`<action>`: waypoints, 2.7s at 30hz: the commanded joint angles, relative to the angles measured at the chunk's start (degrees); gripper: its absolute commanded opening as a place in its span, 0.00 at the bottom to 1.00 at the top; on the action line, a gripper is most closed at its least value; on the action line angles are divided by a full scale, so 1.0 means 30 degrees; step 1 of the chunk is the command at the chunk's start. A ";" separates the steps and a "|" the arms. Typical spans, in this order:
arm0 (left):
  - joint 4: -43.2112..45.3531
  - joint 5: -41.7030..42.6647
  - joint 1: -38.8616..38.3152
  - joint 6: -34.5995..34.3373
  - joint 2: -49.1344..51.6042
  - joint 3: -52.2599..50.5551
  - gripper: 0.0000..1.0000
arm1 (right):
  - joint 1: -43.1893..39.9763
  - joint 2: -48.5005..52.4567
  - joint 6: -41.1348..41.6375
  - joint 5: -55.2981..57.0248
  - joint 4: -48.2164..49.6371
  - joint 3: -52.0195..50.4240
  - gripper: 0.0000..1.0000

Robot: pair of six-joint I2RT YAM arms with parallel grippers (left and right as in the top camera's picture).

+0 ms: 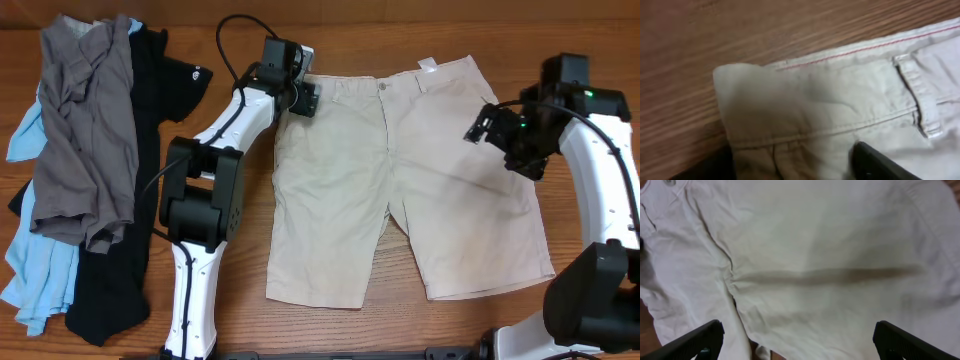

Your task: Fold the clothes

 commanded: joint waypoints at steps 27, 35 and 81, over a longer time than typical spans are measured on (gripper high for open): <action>-1.0608 0.1719 0.3060 -0.5304 -0.2484 0.0546 0.04 | 1.0958 -0.0911 0.2820 0.1341 0.1078 -0.4991 1.00; -1.2524 0.0204 0.3067 -0.2856 -0.5217 0.0546 0.52 | 1.1810 -0.0816 0.3402 0.2484 0.5340 -0.7431 1.00; -1.3180 0.2645 0.1749 0.5996 -0.3118 0.0466 1.00 | 0.2565 -0.2441 -0.0087 0.0969 0.0095 0.2215 1.00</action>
